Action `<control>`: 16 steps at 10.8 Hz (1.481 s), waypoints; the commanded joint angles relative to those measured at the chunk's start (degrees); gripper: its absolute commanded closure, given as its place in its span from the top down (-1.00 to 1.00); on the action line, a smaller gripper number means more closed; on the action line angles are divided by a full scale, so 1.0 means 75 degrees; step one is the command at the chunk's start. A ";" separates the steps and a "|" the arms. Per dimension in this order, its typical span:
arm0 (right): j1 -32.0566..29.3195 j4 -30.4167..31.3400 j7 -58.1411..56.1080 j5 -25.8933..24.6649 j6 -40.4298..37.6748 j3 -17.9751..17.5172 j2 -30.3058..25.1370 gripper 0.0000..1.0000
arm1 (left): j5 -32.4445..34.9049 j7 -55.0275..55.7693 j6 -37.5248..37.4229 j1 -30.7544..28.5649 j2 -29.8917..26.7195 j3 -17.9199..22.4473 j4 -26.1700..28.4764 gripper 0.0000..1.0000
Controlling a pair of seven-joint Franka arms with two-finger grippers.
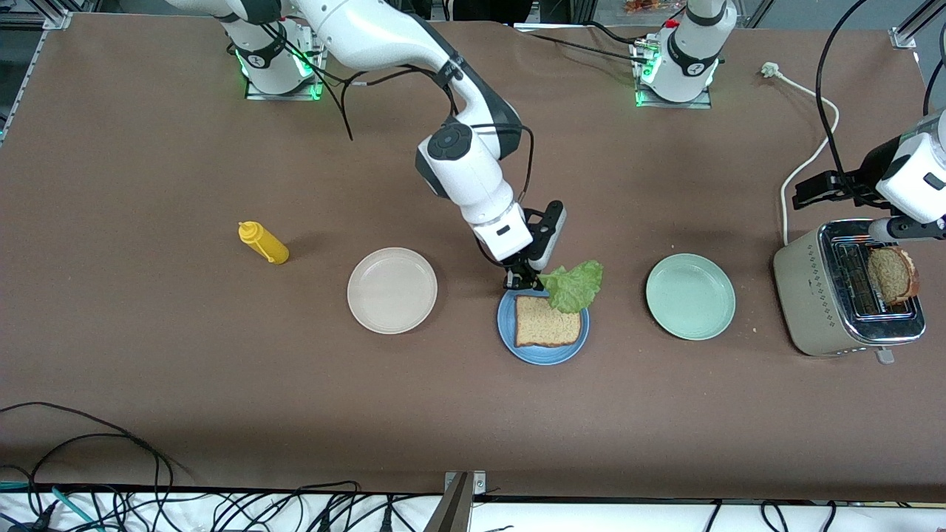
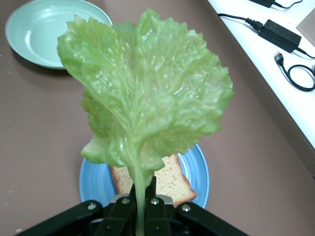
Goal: Make sandwich in blue plate with both arms
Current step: 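Lower the lettuce onto the bread and open the right gripper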
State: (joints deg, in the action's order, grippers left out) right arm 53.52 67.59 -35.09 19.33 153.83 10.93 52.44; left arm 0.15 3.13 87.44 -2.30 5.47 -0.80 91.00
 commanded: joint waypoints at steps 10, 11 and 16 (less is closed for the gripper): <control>0.0012 -0.0223 0.0062 -0.0257 0.2083 0.0101 0.1562 -1.00 | 0.0109 -0.0055 -0.0010 -0.0161 -0.0109 -0.0022 0.0125 1.00; -0.0011 -0.0223 0.0062 -0.0257 0.2084 0.0101 0.1574 -1.00 | 0.0109 -0.0055 0.0001 -0.0161 -0.0109 -0.0022 0.0125 1.00; 0.0012 -0.0211 0.0413 -0.0222 0.2072 0.0101 0.1574 -1.00 | 0.0098 -0.0055 0.0001 -0.0197 -0.0097 -0.0022 0.0113 1.00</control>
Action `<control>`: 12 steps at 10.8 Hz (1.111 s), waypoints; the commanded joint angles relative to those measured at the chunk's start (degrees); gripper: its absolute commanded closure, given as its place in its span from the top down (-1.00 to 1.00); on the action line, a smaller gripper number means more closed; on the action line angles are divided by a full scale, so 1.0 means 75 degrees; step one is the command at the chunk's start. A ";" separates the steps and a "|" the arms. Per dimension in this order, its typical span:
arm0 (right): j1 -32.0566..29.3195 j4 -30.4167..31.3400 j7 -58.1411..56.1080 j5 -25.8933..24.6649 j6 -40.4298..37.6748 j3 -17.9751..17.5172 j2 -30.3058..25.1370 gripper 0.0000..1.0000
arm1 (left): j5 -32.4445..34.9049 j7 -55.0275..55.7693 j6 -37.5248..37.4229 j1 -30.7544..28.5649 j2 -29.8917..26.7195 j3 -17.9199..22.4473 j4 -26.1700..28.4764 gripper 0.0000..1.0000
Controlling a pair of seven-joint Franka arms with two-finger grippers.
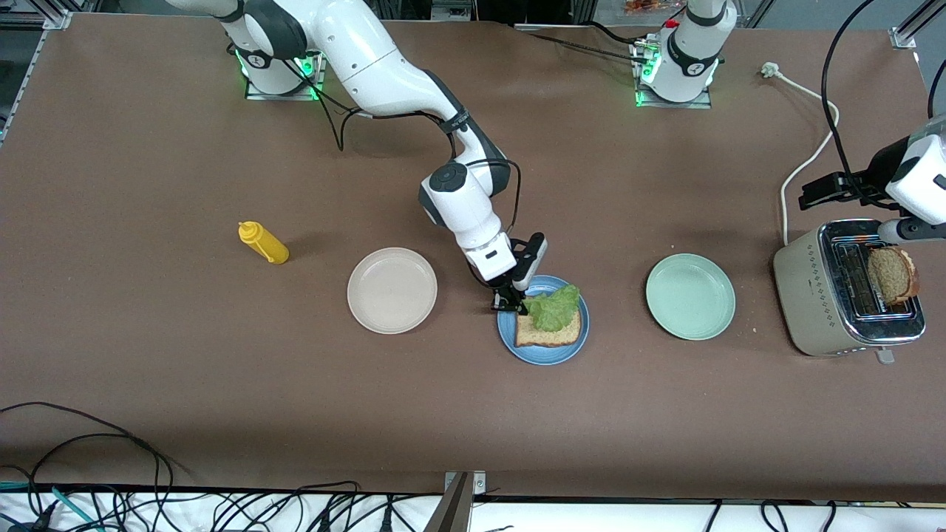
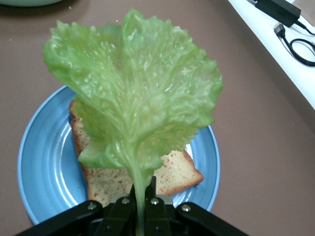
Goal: Make sandwich in blue plate with both arms
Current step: 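Lower the lettuce onto the bread and open the right gripper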
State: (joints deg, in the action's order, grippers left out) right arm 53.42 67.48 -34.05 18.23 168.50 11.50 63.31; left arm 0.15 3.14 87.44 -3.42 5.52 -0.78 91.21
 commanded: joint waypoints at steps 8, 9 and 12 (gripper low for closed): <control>-0.0032 -0.0290 0.0227 -0.0075 0.0115 0.0025 0.0125 1.00 | 0.0074 -0.0055 0.0001 -0.0060 -0.0103 -0.0025 0.0096 1.00; -0.0032 -0.0290 0.0204 -0.0075 0.0115 0.0013 0.0125 1.00 | 0.0063 -0.0055 -0.0010 -0.0094 -0.0103 -0.0025 0.0085 1.00; -0.0021 -0.0209 0.0227 -0.0040 -0.0013 0.0036 -0.0131 1.00 | 0.0051 -0.0055 -0.0010 -0.0106 -0.0091 -0.0025 0.0085 1.00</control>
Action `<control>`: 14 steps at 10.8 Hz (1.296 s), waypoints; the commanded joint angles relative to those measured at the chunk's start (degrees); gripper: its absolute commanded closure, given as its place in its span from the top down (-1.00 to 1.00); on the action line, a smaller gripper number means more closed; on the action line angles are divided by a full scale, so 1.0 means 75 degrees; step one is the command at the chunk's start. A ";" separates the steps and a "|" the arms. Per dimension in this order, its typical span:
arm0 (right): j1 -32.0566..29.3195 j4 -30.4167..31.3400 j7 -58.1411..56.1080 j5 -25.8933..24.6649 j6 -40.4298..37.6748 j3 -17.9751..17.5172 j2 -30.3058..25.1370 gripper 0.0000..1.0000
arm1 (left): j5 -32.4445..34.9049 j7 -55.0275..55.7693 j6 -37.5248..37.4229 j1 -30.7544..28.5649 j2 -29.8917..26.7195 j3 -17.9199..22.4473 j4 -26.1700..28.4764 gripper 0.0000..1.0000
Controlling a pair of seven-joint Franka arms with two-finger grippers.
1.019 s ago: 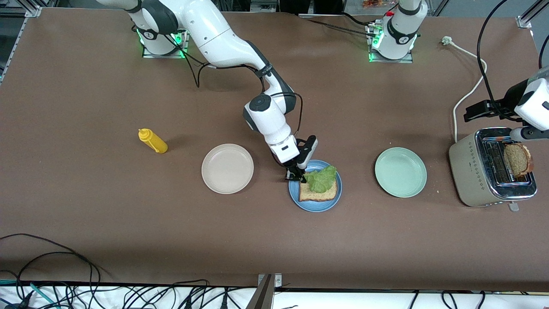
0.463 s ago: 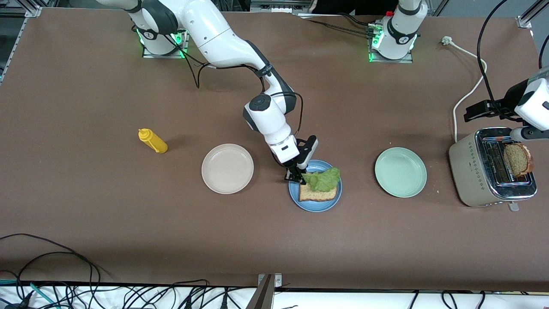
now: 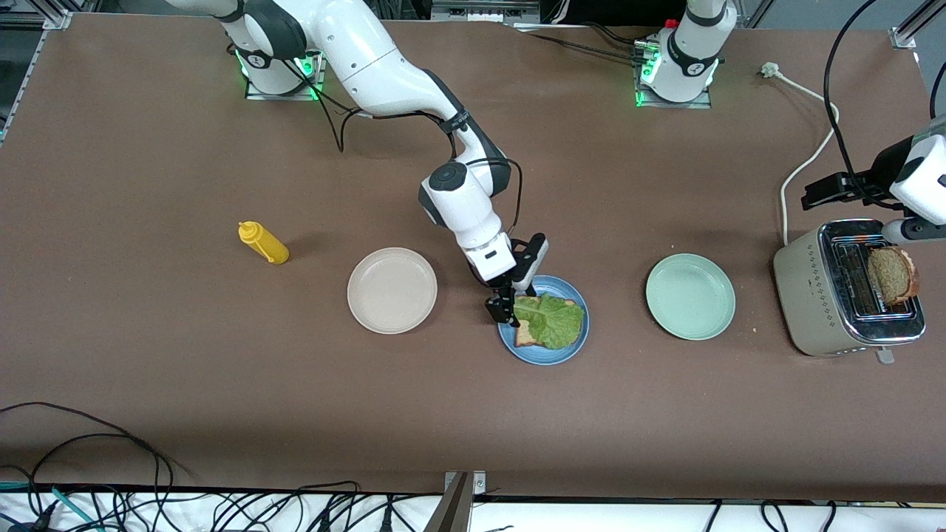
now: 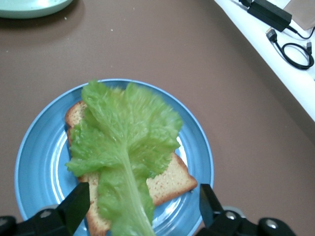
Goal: Make sandwich in blue plate with both arms
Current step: 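Lower the lettuce onto the bread and open the right gripper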
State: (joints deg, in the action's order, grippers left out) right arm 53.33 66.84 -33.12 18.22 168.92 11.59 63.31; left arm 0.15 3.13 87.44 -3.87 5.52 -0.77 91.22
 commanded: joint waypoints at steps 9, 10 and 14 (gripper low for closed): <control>-0.0162 0.2174 0.0301 -0.0016 -0.5723 0.1708 -0.4127 1.00 | 0.0086 -0.0055 -0.0010 -0.0046 -0.0021 -0.0026 0.0049 1.00; -0.0162 0.2186 0.0570 -0.0016 -0.6461 0.2200 -0.4268 1.00 | 0.0086 -0.0055 -0.0011 -0.0046 -0.0021 -0.0026 0.0049 1.00; -0.0162 0.2209 0.0619 -0.0016 -0.8198 0.3701 -0.4725 1.00 | 0.0086 -0.0055 -0.0011 -0.0046 -0.0021 -0.0026 0.0049 1.00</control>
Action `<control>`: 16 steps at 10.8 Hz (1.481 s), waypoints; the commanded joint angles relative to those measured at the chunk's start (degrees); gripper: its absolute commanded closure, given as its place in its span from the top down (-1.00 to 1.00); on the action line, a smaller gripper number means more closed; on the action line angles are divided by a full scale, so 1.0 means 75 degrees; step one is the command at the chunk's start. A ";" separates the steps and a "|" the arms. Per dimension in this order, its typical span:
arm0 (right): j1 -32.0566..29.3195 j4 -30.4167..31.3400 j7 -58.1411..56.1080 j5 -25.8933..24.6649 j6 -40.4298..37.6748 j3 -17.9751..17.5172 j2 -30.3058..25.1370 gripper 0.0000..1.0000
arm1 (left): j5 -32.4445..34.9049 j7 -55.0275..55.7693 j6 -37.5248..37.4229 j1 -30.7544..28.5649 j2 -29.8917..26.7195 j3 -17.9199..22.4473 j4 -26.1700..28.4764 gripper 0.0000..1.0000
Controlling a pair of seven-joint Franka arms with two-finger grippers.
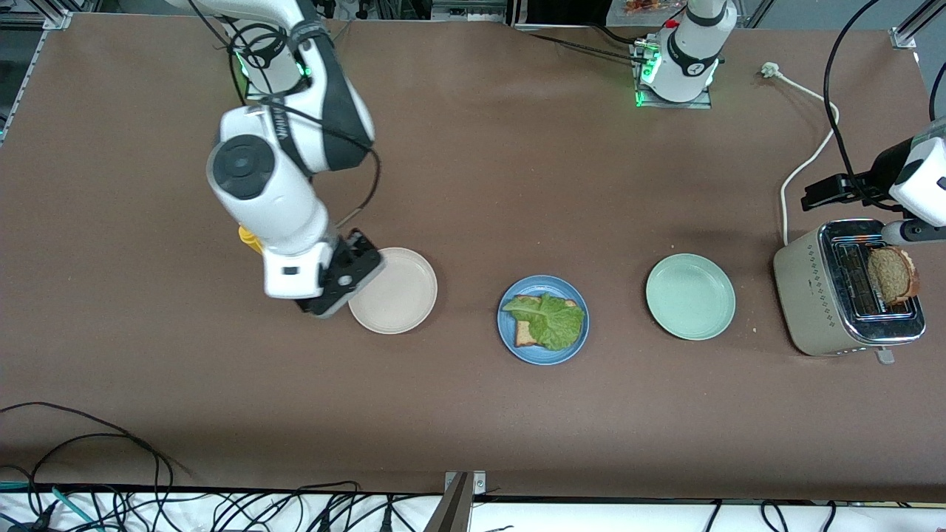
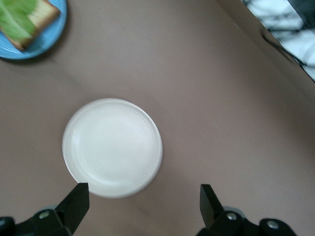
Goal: Make sandwich in blue plate with both arms
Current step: 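Move the right gripper back toward the yellow bottle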
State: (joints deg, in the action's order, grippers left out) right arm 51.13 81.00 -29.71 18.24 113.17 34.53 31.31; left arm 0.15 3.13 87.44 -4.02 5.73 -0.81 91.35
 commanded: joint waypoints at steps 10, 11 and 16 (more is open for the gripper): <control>0.0155 0.3024 -0.2643 -0.0065 -0.1555 0.3106 -0.2413 1.00 | 0.0086 -0.0055 -0.0011 -0.0027 -0.0049 -0.0021 0.0031 1.00; 0.0143 0.3294 -0.2833 -0.0088 -0.1532 0.3211 -0.2707 1.00 | 0.0086 -0.0055 -0.0011 -0.0027 -0.0049 -0.0021 0.0031 1.00; 0.0120 0.4395 -0.5885 0.0682 -0.1414 0.4079 -0.2896 1.00 | 0.0086 -0.0066 -0.0011 -0.0027 -0.0049 -0.0021 0.0031 1.00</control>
State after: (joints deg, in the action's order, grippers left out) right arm 51.05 108.28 -63.49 19.46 101.62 62.93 12.31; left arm 0.15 3.13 87.44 -4.09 5.74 -0.86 91.37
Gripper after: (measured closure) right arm 0.000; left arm 0.000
